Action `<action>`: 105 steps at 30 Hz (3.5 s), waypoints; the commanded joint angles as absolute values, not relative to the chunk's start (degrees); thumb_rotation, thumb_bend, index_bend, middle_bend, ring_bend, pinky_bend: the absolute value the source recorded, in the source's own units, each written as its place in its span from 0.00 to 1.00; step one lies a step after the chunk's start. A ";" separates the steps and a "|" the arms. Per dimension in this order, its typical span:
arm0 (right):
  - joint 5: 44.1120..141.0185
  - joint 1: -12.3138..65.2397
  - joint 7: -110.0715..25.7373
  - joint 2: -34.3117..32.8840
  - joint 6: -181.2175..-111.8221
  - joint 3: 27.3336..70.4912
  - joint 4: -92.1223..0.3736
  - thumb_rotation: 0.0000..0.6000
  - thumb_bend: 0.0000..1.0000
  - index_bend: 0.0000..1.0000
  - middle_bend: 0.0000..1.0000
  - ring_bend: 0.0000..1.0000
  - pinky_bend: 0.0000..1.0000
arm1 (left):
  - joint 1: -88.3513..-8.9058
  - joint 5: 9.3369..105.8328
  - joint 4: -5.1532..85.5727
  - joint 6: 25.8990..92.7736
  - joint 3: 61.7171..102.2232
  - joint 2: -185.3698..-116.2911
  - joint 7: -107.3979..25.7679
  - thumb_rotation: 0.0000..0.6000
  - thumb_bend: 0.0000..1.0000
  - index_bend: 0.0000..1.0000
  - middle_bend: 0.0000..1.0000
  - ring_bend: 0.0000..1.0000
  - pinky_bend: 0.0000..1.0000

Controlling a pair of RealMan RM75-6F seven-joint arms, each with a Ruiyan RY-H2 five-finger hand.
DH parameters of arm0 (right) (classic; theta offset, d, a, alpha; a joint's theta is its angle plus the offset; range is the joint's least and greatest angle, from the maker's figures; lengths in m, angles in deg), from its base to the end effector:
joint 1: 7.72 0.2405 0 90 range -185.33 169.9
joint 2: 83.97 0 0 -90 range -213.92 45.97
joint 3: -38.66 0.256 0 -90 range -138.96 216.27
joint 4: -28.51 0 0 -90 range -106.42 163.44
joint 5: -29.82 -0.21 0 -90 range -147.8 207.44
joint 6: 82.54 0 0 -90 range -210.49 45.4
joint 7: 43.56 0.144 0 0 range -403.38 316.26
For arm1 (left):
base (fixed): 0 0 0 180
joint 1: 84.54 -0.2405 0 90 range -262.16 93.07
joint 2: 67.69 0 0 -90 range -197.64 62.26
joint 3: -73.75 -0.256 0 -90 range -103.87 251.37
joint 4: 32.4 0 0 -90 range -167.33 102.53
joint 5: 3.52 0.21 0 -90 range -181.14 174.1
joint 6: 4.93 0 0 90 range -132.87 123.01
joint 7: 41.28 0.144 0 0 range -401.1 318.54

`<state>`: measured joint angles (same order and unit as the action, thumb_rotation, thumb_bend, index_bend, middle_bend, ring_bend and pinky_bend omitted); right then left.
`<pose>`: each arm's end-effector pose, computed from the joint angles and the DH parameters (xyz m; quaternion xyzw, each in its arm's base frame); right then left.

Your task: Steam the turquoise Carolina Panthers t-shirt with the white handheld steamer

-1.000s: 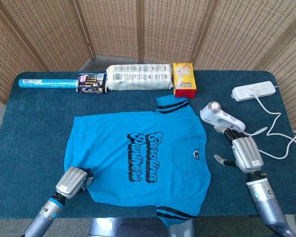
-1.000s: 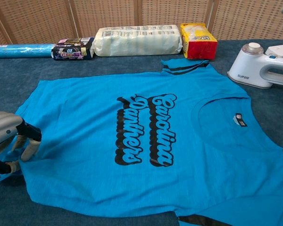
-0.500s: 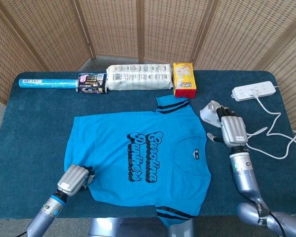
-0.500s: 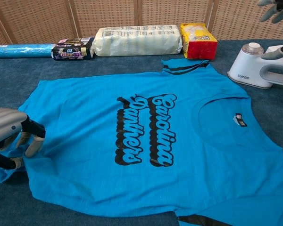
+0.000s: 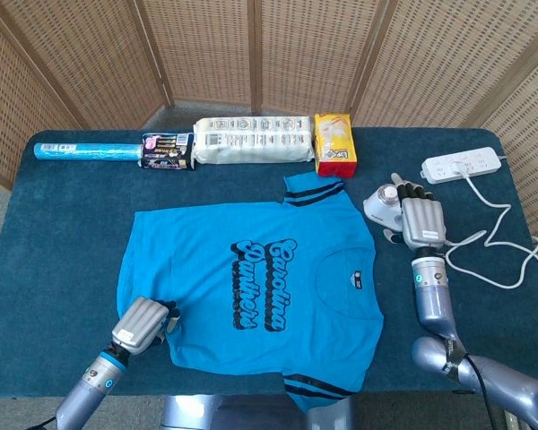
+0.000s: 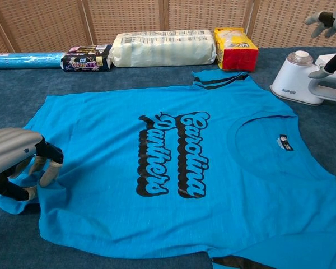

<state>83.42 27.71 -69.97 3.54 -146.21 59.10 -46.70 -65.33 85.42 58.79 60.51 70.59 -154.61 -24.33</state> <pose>-0.2264 -0.3856 0.0645 0.5918 -0.3840 0.3492 0.6167 -0.2143 0.1974 -0.0222 -0.7631 -0.3870 -0.3592 0.3726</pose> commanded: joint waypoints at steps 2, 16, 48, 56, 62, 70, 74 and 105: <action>82.36 28.54 -70.92 4.82 -145.64 58.66 -43.61 0.99 0.22 0.05 0.19 0.19 0.27 | -65.29 85.14 58.78 60.49 70.54 -154.66 -24.28 1.00 0.42 0.72 0.69 0.65 0.72; 78.98 30.98 -73.19 9.96 -142.36 57.87 -31.18 0.98 0.23 0.09 0.21 0.20 0.28 | -65.07 84.17 58.87 60.42 70.34 -155.03 -24.11 1.00 0.42 0.72 0.69 0.65 0.72; 81.55 34.38 -70.79 22.31 -139.12 58.73 -7.07 0.99 0.40 0.29 0.36 0.37 0.41 | -64.45 83.31 59.18 60.62 70.10 -155.09 -24.10 1.00 0.42 0.72 0.69 0.65 0.72; 81.64 35.89 -71.32 24.75 -137.43 59.84 -0.76 0.99 0.40 0.31 0.39 0.39 0.43 | -64.40 82.88 59.33 60.60 70.15 -155.11 -24.10 1.00 0.42 0.72 0.69 0.65 0.72; 81.56 36.97 -72.15 27.04 -135.33 60.64 4.93 0.99 0.40 0.36 0.43 0.45 0.48 | -64.32 82.47 59.72 60.47 70.18 -155.05 -23.85 1.00 0.42 0.72 0.69 0.65 0.72; 85.06 38.09 -67.64 28.96 -134.54 59.82 8.76 1.00 0.41 0.52 0.57 0.61 0.62 | -64.41 82.12 60.03 60.49 70.00 -155.14 -23.68 1.00 0.42 0.72 0.69 0.65 0.72; 87.16 38.47 -63.78 29.38 -134.70 59.36 9.20 1.00 0.39 0.60 0.67 0.71 0.66 | -64.35 82.07 59.99 60.47 70.02 -155.17 -23.77 1.00 0.42 0.72 0.69 0.65 0.72; 91.29 30.65 -49.25 16.10 -142.56 61.85 -16.44 1.00 0.37 0.72 0.79 0.85 0.79 | -64.36 82.48 59.81 61.95 70.47 -153.93 -24.10 1.00 0.41 0.72 0.69 0.65 0.72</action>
<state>90.19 33.20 -47.94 20.31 -138.97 62.24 -8.85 -64.36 82.46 59.79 61.93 70.45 -153.95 -24.09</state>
